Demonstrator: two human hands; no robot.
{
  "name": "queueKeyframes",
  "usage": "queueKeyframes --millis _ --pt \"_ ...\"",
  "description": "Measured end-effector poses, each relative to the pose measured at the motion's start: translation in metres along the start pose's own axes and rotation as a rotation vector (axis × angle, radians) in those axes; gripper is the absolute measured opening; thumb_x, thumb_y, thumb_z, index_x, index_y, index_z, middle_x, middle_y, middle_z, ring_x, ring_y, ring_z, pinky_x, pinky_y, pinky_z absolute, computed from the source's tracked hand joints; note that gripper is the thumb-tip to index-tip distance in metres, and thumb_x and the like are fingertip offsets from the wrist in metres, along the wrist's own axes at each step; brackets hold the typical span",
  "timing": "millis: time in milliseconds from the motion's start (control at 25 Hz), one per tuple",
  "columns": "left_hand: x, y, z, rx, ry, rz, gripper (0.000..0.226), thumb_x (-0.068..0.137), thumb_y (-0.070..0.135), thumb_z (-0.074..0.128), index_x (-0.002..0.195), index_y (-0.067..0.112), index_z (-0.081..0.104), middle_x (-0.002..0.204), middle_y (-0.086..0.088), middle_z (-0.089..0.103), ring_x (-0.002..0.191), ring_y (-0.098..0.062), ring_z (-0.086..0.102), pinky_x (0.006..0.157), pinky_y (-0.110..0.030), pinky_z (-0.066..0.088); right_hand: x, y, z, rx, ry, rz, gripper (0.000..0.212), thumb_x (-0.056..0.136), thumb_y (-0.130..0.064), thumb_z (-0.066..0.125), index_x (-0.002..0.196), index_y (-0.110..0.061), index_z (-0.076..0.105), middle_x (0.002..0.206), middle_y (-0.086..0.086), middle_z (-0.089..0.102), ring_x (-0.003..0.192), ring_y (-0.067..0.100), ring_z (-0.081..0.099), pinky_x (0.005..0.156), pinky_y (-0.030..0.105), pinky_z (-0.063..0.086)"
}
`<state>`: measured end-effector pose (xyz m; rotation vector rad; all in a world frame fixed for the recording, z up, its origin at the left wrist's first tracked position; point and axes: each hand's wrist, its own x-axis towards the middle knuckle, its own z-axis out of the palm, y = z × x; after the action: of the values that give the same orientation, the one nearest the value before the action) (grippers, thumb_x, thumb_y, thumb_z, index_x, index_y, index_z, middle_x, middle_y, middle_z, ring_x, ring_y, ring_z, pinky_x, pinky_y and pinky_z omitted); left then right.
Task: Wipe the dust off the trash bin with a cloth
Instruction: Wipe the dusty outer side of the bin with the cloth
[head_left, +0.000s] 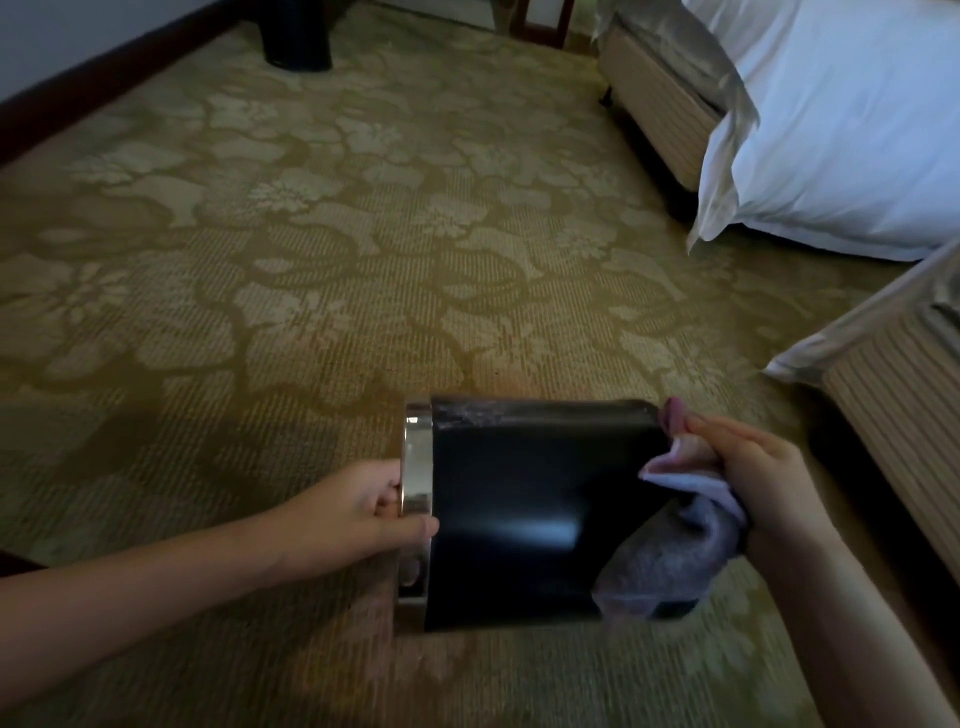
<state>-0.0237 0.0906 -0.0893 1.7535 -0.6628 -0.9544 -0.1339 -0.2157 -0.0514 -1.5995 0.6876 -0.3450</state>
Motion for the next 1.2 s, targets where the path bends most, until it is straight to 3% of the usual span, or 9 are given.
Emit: queueKeyframes --millis 120,280,360,480,640,760,880,1000,1200 --pt "0.016 -0.008 -0.009 0.154 0.094 0.05 0.029 0.091 0.024 0.064 0.119 0.027 0.059 0.103 0.0 0.075 0.095 -0.012 0.072 0.084 -0.034 0.059 0.027 0.013 0.0 -0.033 0.126 -0.088 0.018 0.093 -0.015 0.063 0.086 -0.008 0.078 0.079 0.016 0.074 0.079 0.027 0.07 0.08 0.036 0.055" --pt "0.029 -0.028 -0.014 0.537 0.238 0.031 0.01 0.087 0.036 0.066 0.088 0.031 0.057 0.066 0.001 0.066 0.067 -0.012 0.066 0.066 -0.035 0.059 0.038 0.043 0.019 -0.348 0.19 -0.195 0.022 0.093 -0.034 0.062 0.108 -0.025 0.075 0.1 -0.01 0.074 0.098 0.009 0.067 0.092 0.043 0.053" --pt "0.03 -0.036 -0.022 0.415 0.22 -0.013 0.014 0.086 0.036 0.067 0.097 0.029 0.062 0.077 -0.001 0.072 0.069 -0.013 0.069 0.07 -0.04 0.06 0.029 0.047 0.034 -0.663 0.239 -0.273 0.026 0.094 -0.048 0.057 0.113 -0.037 0.071 0.123 -0.015 0.063 0.102 0.005 0.061 0.082 0.038 0.051" --pt "0.034 -0.045 -0.025 0.245 0.167 -0.021 0.021 0.088 0.036 0.064 0.108 0.03 0.063 0.095 -0.002 0.075 0.084 -0.016 0.072 0.077 -0.042 0.061 0.013 0.045 0.07 -0.986 0.341 -0.478 0.023 0.095 -0.042 0.059 0.114 -0.037 0.069 0.134 -0.002 0.047 0.087 0.017 0.065 0.058 0.027 0.046" --pt "0.035 -0.051 -0.023 0.261 0.184 0.062 0.023 0.088 0.038 0.063 0.105 0.024 0.062 0.091 -0.004 0.073 0.08 -0.017 0.071 0.075 -0.047 0.059 -0.013 0.038 0.164 -0.963 -0.012 -0.708 0.021 0.097 -0.032 0.056 0.117 -0.03 0.066 0.146 0.003 0.04 0.083 0.014 0.066 0.053 0.029 0.056" --pt "0.035 -0.053 -0.027 0.245 0.165 0.112 0.026 0.084 0.042 0.065 0.103 0.025 0.061 0.086 -0.004 0.073 0.074 -0.017 0.071 0.069 -0.043 0.059 -0.017 0.032 0.192 -1.029 -0.12 -0.809 0.019 0.097 -0.031 0.055 0.113 -0.028 0.066 0.145 0.009 0.042 0.094 0.019 0.065 0.049 0.022 0.046" --pt "0.038 -0.056 -0.026 0.326 0.187 0.088 0.014 0.089 0.04 0.061 0.096 0.027 0.061 0.073 -0.005 0.07 0.059 -0.016 0.065 0.054 -0.031 0.052 0.01 0.031 0.126 -1.079 0.104 -0.676 0.02 0.096 -0.039 0.059 0.115 -0.043 0.065 0.136 0.002 0.048 0.079 0.016 0.067 0.048 0.014 0.035" --pt "0.035 -0.057 -0.021 0.392 0.193 0.088 0.023 0.085 0.05 0.057 0.088 0.027 0.06 0.069 -0.001 0.069 0.06 -0.016 0.065 0.054 -0.028 0.051 0.029 0.03 0.053 -1.089 0.328 -0.406 0.028 0.096 -0.055 0.047 0.116 -0.047 0.065 0.134 -0.002 0.043 0.089 0.023 0.066 0.06 0.027 0.042" --pt "0.031 -0.06 -0.018 0.438 0.214 0.1 0.036 0.074 0.068 0.044 0.073 0.032 0.049 0.075 0.024 0.063 0.061 -0.008 0.062 0.048 -0.017 0.045 0.028 0.031 0.084 -1.073 0.3 -0.431 0.025 0.096 -0.05 0.052 0.113 -0.042 0.069 0.122 -0.002 0.045 0.082 0.019 0.064 0.057 0.024 0.037"
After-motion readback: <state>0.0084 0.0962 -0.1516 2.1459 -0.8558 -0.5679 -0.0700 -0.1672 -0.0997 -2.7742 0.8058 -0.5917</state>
